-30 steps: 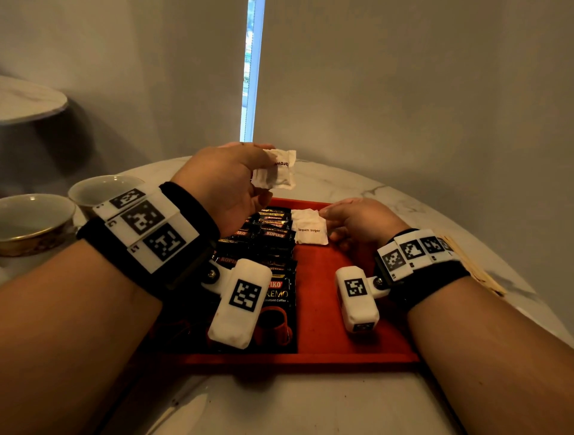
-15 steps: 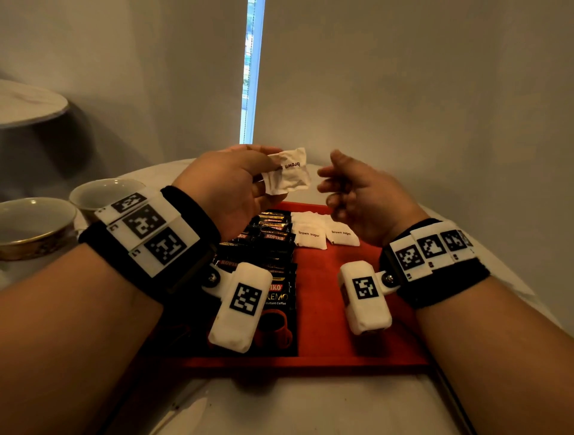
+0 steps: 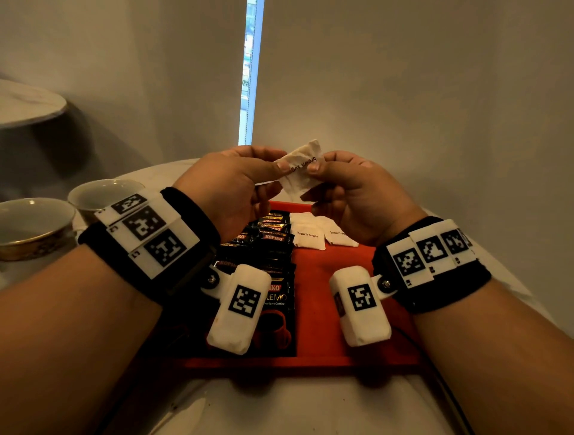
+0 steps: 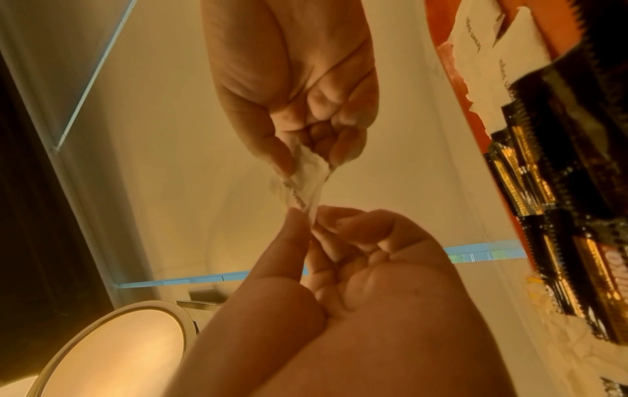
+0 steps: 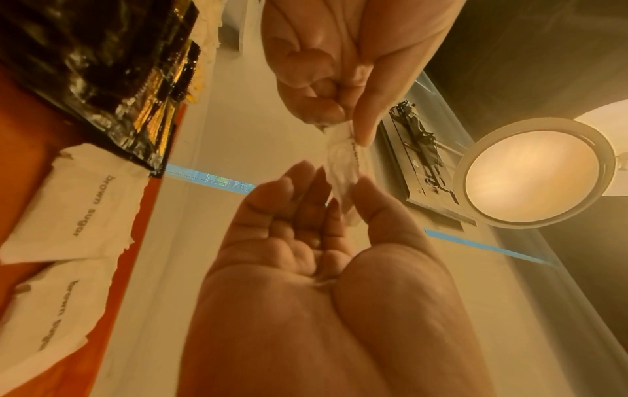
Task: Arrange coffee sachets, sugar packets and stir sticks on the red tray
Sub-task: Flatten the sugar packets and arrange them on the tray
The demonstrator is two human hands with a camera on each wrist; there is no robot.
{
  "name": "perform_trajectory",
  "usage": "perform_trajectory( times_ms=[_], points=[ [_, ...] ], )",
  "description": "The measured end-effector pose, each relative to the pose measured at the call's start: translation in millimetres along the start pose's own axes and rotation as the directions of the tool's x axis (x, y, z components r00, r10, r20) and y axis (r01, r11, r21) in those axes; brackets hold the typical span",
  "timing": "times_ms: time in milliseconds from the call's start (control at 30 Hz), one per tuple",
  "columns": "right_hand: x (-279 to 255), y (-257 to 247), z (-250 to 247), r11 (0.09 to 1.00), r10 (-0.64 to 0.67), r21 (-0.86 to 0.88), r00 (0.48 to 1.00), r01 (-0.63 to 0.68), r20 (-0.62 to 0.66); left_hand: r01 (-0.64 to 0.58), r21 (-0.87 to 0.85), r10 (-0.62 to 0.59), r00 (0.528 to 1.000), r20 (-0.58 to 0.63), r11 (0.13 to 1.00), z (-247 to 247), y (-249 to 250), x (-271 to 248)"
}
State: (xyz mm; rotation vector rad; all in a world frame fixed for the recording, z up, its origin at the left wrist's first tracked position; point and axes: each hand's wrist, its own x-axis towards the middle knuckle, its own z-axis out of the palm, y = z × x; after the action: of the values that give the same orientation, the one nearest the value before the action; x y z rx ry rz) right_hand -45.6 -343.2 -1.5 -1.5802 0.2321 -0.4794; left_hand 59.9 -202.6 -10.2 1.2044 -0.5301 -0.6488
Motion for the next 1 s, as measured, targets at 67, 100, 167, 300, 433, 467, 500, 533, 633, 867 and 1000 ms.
perform_trajectory(
  times_ms=[67,100,167,300,433,467,500,533,633,867,1000],
  points=[
    [0,-1,1,0.998,-0.016,0.054,1.000,0.017,-0.025,0.023,0.022,-0.023,1.000,0.016,1.000,0,0,-1],
    [-1,-1,1,0.997,-0.028,0.074,0.999,0.030,-0.037,0.033,0.029,-0.033,0.999,0.021,0.999,0,0,-2],
    [-1,-1,2,0.993,-0.036,0.108,0.998,0.041,-0.049,0.039,0.025,-0.039,0.999,0.027,0.999,0,0,-2],
    [-3,0,5,0.998,-0.017,0.067,1.000,0.016,0.020,0.023,0.036,-0.026,0.996,0.087,0.999,-1,1,-3],
    [-4,2,10,0.996,0.004,0.087,0.998,-0.010,0.066,-0.006,0.034,0.002,0.995,0.103,0.999,1,0,-2],
    [-4,2,10,0.996,0.001,0.087,0.998,-0.006,0.061,-0.012,0.020,0.010,0.996,0.087,1.000,1,0,-1],
    [-4,3,10,0.997,-0.005,0.072,0.999,0.001,0.051,-0.017,0.003,0.016,0.997,0.073,1.000,1,-1,0],
    [-3,3,10,0.999,-0.007,0.052,0.999,0.005,0.040,-0.022,-0.013,0.023,0.998,0.061,1.000,0,-1,1],
    [-1,4,7,1.000,0.001,0.026,1.000,-0.001,-0.003,-0.030,-0.065,0.032,0.999,0.029,0.997,0,0,3],
    [0,1,4,0.997,0.004,0.075,0.999,-0.001,-0.032,0.015,-0.037,-0.010,0.994,0.112,0.999,-1,-2,0],
    [-3,-2,5,0.995,-0.003,0.103,1.000,0.005,-0.025,-0.002,0.004,0.002,0.996,0.085,1.000,0,-2,0]
  ],
)
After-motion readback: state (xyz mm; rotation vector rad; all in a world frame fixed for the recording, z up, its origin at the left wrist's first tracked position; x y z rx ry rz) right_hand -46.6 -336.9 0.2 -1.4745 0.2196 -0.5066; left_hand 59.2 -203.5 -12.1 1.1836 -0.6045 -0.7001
